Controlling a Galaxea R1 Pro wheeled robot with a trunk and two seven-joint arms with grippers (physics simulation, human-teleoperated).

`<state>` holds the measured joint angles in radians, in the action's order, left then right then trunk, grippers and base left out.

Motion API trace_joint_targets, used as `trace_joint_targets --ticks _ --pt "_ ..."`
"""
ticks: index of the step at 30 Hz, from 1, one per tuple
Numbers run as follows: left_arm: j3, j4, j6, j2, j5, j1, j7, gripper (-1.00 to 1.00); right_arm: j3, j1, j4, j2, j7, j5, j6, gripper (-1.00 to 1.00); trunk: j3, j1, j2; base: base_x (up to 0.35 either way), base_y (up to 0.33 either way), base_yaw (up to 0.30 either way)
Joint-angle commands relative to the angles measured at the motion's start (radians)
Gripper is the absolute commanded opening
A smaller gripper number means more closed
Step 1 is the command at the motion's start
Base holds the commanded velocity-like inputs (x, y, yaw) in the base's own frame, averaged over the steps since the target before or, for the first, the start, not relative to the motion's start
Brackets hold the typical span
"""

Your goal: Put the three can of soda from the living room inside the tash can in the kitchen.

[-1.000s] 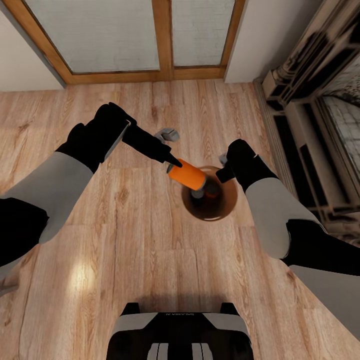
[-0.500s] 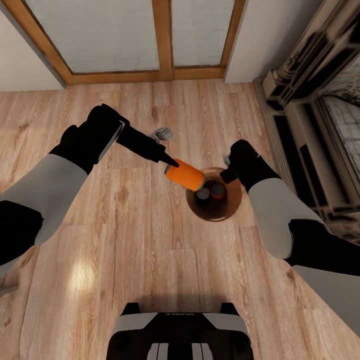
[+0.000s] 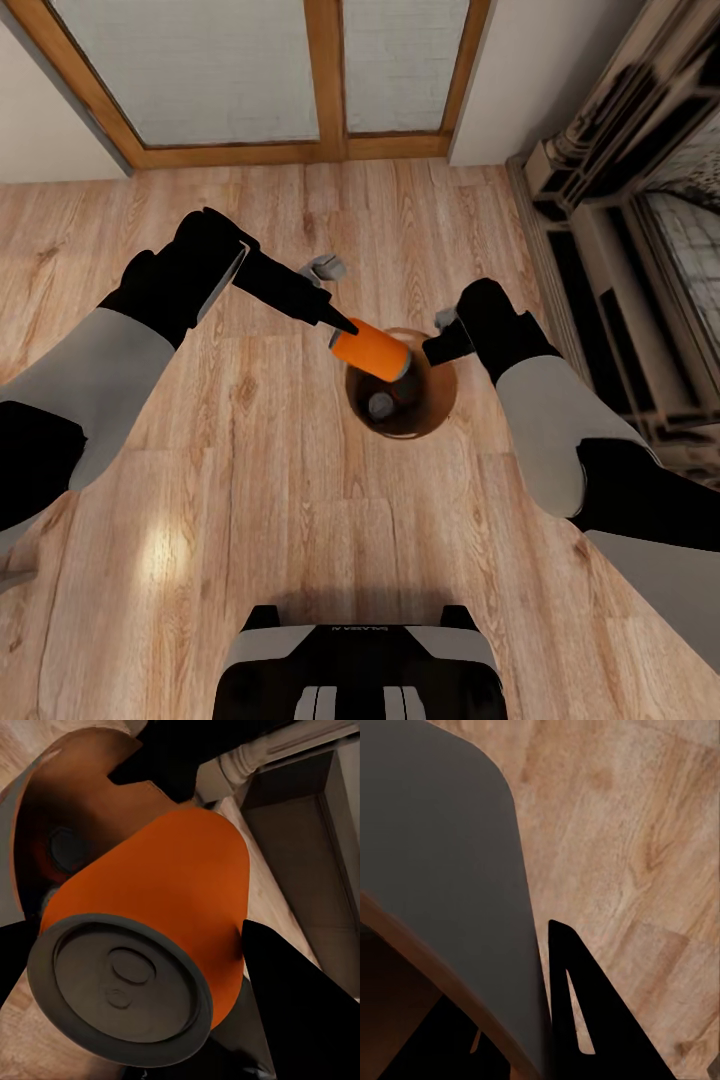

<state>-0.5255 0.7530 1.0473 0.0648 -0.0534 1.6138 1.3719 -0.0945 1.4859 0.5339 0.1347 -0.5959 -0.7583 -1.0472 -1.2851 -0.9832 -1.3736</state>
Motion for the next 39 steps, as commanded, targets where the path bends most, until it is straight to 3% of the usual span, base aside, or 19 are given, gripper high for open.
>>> trace_joint_targets --ticks 1,7,18,25,39 --pt "-0.001 0.001 0.0 0.0 0.0 0.0 0.001 -1.0 0.002 0.0 0.0 0.0 0.001 -0.033 0.0 -1.0 0.0 0.0 0.0 0.0 0.0 0.0" --pt "-0.018 0.002 0.0 0.0 0.0 0.0 0.014 -1.0 0.002 0.002 0.0 0.003 0.002 -0.032 0.0 -1.0 0.0 0.0 0.0 0.0 0.0 0.0" --pt "-0.095 0.002 0.0 0.0 0.0 0.0 0.048 -1.0 0.002 0.012 0.0 0.005 0.002 -0.032 0.0 -1.0 0.0 0.0 0.0 0.0 0.0 0.0" --pt "-0.104 0.002 0.0 -0.002 0.0 0.0 0.051 -1.0 0.004 0.023 0.0 0.007 0.002 -0.029 0.0 -1.0 0.0 0.0 0.0 0.0 0.0 0.0" --pt "-0.102 -0.002 0.0 -0.011 -0.005 0.0 0.047 -1.0 0.005 0.043 0.0 0.04 0.002 -0.024 0.0 -1.0 0.0 0.0 0.0 0.0 0.0 0.0"
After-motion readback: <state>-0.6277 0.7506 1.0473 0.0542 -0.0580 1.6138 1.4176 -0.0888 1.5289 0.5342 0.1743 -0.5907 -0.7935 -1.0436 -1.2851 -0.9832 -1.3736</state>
